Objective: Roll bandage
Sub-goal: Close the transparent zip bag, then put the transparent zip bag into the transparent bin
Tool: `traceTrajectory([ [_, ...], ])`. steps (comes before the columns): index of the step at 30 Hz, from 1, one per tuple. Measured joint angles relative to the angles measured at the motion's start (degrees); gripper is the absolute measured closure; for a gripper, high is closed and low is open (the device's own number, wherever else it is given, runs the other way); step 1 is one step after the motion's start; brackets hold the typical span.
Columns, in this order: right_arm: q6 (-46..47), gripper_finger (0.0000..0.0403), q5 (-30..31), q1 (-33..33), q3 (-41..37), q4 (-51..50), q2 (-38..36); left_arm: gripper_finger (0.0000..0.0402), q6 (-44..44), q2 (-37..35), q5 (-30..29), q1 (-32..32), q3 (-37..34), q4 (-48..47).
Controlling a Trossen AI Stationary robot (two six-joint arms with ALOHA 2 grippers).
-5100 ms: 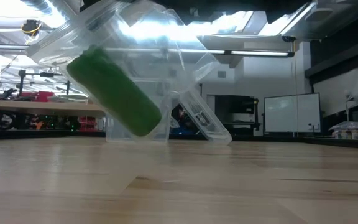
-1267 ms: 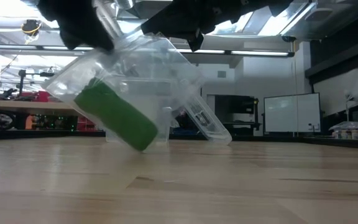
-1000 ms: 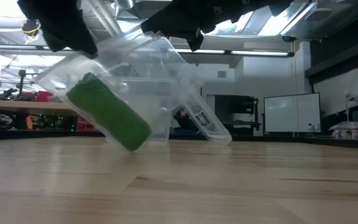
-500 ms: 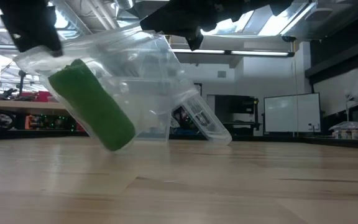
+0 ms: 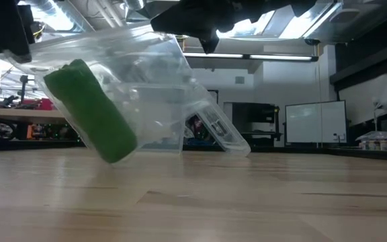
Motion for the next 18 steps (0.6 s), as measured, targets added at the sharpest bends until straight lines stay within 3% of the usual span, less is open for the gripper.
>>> traceTrajectory([
  [10, 0.0, 0.0403, -0.2, -0.2, 0.0, 0.0, -0.4, 0.0282, 5.5, 0.2, -7.3, 1.2, -0.3, 3.9],
  [18, 0.3, 0.0403, -1.6, 0.0, 0.0, 0.2, -0.3, 0.0239, 7.9, 0.5, -9.2, 3.5, -0.2, 4.5],
])
